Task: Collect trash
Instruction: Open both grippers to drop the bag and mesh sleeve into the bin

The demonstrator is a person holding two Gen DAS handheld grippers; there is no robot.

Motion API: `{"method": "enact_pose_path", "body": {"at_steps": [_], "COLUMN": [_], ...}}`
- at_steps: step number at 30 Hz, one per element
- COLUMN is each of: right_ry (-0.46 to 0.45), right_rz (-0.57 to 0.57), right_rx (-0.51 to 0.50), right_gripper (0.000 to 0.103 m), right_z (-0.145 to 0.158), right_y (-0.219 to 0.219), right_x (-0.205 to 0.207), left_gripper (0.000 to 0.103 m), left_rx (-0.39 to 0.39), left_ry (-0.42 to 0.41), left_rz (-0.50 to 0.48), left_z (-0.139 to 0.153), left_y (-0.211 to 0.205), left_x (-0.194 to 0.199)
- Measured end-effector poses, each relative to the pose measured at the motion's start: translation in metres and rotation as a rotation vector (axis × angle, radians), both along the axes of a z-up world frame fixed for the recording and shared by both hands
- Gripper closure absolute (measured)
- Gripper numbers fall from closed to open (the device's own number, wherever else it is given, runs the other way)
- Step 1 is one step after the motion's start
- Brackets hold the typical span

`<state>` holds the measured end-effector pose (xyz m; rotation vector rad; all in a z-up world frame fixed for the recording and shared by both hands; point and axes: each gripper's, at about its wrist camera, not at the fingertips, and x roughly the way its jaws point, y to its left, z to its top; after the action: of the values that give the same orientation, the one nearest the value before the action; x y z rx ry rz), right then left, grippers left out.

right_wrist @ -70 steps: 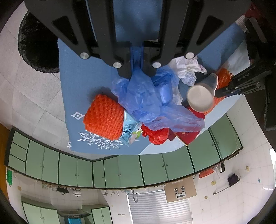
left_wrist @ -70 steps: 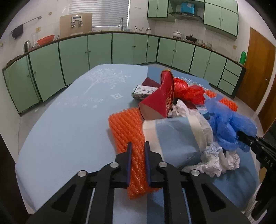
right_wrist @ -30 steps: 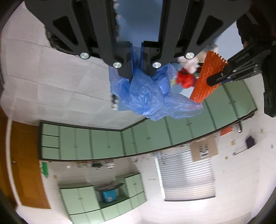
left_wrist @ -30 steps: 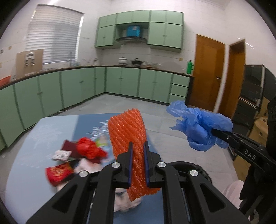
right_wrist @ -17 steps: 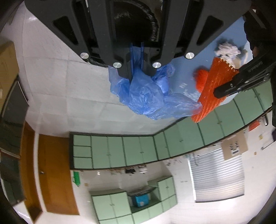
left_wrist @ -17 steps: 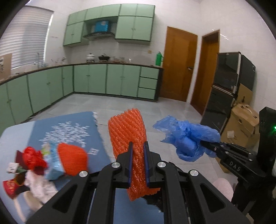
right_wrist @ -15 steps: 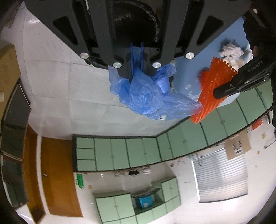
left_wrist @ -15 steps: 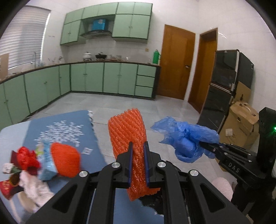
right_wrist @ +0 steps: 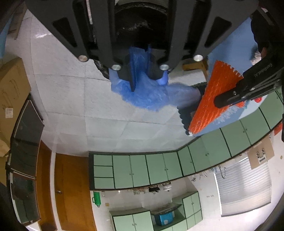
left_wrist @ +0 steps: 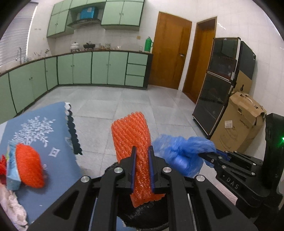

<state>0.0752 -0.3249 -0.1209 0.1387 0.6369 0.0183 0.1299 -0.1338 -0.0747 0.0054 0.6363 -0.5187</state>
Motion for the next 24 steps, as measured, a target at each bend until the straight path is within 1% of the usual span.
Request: {"method": "enact_pose_path", "body": {"at_steps": [2, 3, 4, 5, 6, 8, 9, 10, 11, 12, 13, 14, 19, 24], "right_ry": [0.008, 0.010, 0.012, 0.012, 0.008, 0.001, -0.005, -0.016, -0.026, -0.039, -0.049, -0.060, -0.099, -0.148], "right_rz": [-0.014, -0.022, -0.030, -0.038, -0.046, -0.057, -0.064, -0.073, -0.082, -0.091, -0.101, -0.106, -0.069, 0.020], "right_rx": [0.002, 0.003, 0.003, 0.002, 0.003, 0.004, 0.002, -0.001, -0.003, -0.007, -0.009, -0.005, 0.027, 0.043], "right_gripper": [0.075, 0.062, 0.052, 0.050, 0.049, 0.042, 0.036, 0.029, 0.025, 0.013, 0.010, 0.010, 0.010, 0.010], "right_z": [-0.005, -0.007, -0.008, -0.009, -0.009, -0.008, -0.006, -0.003, -0.001, 0.001, 0.004, 0.006, 0.023, 0.038], "right_y": [-0.004, -0.006, -0.008, -0.009, -0.011, -0.013, -0.013, -0.013, -0.012, -0.011, -0.011, -0.010, -0.002, 0.033], "right_x": [0.000, -0.001, -0.001, -0.003, -0.003, -0.005, -0.004, -0.006, -0.007, -0.009, -0.009, -0.011, -0.015, -0.019], "left_gripper": [0.083, 0.079, 0.069, 0.059, 0.057, 0.054, 0.053, 0.050, 0.045, 0.043, 0.037, 0.034, 0.031, 0.030], "left_rx": [-0.003, -0.006, -0.008, -0.012, -0.018, -0.020, -0.021, -0.024, -0.027, -0.028, -0.026, -0.025, -0.012, 0.001], "left_ry": [0.028, 0.036, 0.045, 0.048, 0.047, 0.047, 0.048, 0.047, 0.042, 0.033, 0.018, 0.009, -0.027, -0.068], "left_rz": [-0.009, -0.013, -0.017, -0.018, -0.016, -0.008, -0.003, 0.008, 0.017, 0.029, 0.047, 0.059, 0.120, 0.213], "left_z": [-0.004, -0.005, -0.006, -0.007, -0.006, -0.005, -0.004, -0.002, 0.001, 0.003, 0.007, 0.010, 0.025, 0.040], "left_y": [-0.003, -0.003, -0.003, -0.002, 0.001, 0.006, 0.007, 0.012, 0.015, 0.018, 0.024, 0.028, 0.059, 0.100], "left_x": [0.006, 0.007, 0.009, 0.010, 0.010, 0.010, 0.010, 0.010, 0.009, 0.008, 0.007, 0.005, -0.009, -0.029]}}
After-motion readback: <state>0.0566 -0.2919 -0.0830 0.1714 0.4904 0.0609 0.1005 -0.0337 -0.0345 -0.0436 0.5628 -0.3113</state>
